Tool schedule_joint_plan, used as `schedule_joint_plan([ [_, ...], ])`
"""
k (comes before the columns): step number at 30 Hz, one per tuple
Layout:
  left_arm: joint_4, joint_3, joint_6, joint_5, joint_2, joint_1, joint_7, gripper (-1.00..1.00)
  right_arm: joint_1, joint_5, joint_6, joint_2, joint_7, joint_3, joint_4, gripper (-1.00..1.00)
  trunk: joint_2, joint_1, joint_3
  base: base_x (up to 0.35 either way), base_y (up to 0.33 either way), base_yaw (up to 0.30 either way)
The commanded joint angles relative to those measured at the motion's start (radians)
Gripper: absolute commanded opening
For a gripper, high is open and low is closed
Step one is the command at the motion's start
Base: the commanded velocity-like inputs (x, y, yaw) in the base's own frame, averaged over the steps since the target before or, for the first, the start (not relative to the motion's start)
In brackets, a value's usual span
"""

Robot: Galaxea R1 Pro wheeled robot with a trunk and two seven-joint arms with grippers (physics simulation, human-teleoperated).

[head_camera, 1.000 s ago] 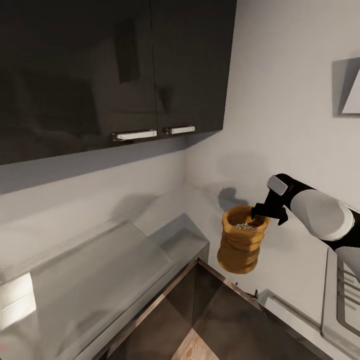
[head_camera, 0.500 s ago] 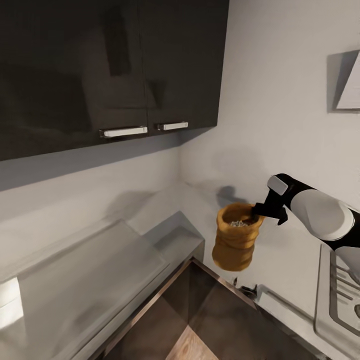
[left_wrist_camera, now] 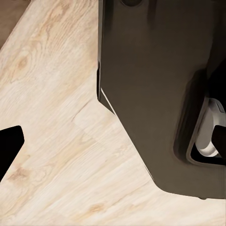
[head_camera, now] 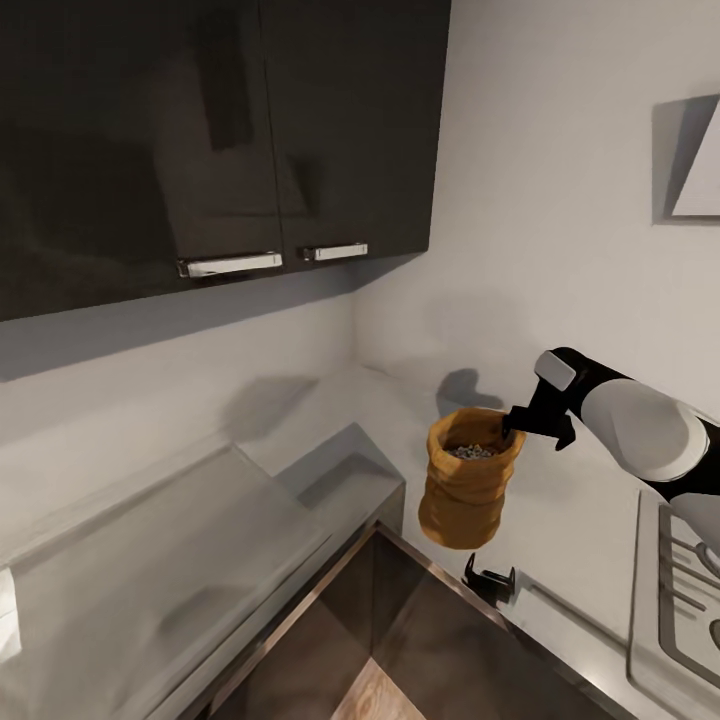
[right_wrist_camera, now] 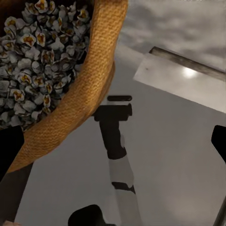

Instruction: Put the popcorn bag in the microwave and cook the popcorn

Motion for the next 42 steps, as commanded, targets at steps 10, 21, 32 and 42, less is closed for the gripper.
schedule_joint_plan([
  [10,-0.002,0.006,0.001,0.000,0.000,0.000,0.001,1.00,-0.001,0.010,0.004,0.000,-0.001,-0.009,0.001,1.00,-0.002,0.001,-0.002,0.120,0.000,0.000],
  [21,-0.002,0.006,0.001,0.000,0.000,0.000,0.002,1.00,-0.001,0.010,0.003,0.000,-0.001,-0.009,0.001,1.00,-0.002,0.001,-0.002,0.015,0.000,0.000],
  [32,-0.002,0.006,0.001,0.000,0.000,0.001,0.002,1.00,-0.001,0.010,0.004,0.000,-0.001,-0.009,0.001,1.00,-0.002,0.001,-0.010,0.000,0.000,0.000],
  [42,-0.002,0.006,0.001,0.000,0.000,0.000,0.001,1.00,-0.001,0.010,0.003,0.000,-0.001,-0.009,0.001,1.00,-0.002,0.001,-0.026,0.000,0.000,-0.048],
])
